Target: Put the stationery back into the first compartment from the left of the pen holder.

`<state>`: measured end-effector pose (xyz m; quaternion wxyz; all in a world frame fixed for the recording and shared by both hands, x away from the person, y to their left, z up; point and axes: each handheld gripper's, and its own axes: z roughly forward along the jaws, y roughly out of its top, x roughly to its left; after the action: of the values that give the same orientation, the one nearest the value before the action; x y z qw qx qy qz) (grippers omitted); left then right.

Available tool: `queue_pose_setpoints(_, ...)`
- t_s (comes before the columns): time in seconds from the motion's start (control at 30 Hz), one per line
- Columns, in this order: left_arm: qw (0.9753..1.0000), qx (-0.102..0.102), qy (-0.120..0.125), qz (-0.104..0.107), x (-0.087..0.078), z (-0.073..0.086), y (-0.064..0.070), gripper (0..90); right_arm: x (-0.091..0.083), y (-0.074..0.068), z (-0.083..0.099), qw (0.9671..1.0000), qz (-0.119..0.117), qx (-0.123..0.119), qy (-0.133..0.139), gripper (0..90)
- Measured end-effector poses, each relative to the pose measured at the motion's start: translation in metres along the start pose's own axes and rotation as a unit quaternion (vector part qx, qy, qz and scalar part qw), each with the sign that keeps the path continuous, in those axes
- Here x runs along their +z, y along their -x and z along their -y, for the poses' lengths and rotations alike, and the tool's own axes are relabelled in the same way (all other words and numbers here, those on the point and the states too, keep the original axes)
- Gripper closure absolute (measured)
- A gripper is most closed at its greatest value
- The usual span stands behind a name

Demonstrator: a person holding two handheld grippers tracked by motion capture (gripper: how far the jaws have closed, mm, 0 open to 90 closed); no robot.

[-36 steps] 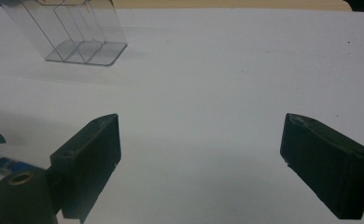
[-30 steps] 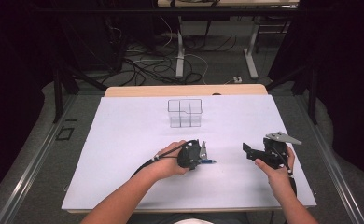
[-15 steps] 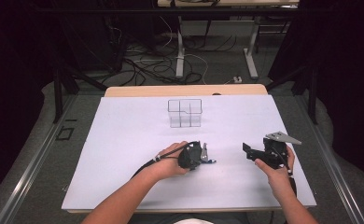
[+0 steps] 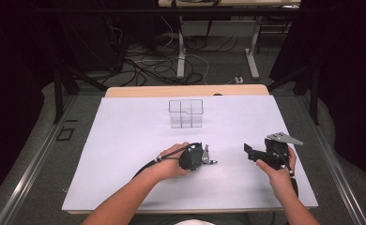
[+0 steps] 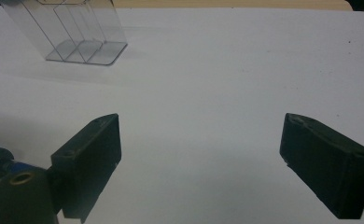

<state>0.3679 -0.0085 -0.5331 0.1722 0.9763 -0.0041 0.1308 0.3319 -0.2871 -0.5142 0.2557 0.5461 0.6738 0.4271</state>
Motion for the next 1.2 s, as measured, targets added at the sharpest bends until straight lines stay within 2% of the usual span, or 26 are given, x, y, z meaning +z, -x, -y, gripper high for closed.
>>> queue_pose_setpoints(0.33,1.0000,0.005,0.001,-0.002,0.000,0.000,0.000,79.0,0.000,0.000,0.000,1.0000,0.001,0.000,0.001,12.3)
queue_pose_setpoints(0.63,1.0000,-0.008,-0.003,0.001,-0.003,0.002,-0.002,79.1,0.000,0.001,0.000,1.0000,0.002,0.003,0.001,12.3)
queue_pose_setpoints(0.77,0.9998,-0.017,0.009,-0.003,-0.009,0.003,-0.006,79.1,0.000,0.000,0.000,1.0000,0.002,0.004,0.001,12.3)
queue_pose_setpoints(0.9,0.9995,-0.028,0.014,-0.008,-0.012,0.005,-0.008,79.1,0.000,0.000,0.000,1.0000,0.001,0.004,0.000,12.3)
queue_pose_setpoints(1.03,0.9985,-0.044,0.030,-0.010,-0.016,0.005,-0.012,79.1,0.000,0.001,0.000,1.0000,0.002,0.002,0.001,12.3)
queue_pose_setpoints(1.1,0.9975,-0.057,0.039,-0.013,-0.019,0.006,-0.014,79.1,0.000,0.001,0.000,1.0000,0.002,0.002,0.002,12.3)
queue_pose_setpoints(1.2,0.9947,-0.082,0.061,-0.013,-0.023,0.008,-0.019,79.1,0.000,0.001,0.000,1.0000,0.002,0.002,0.002,12.3)
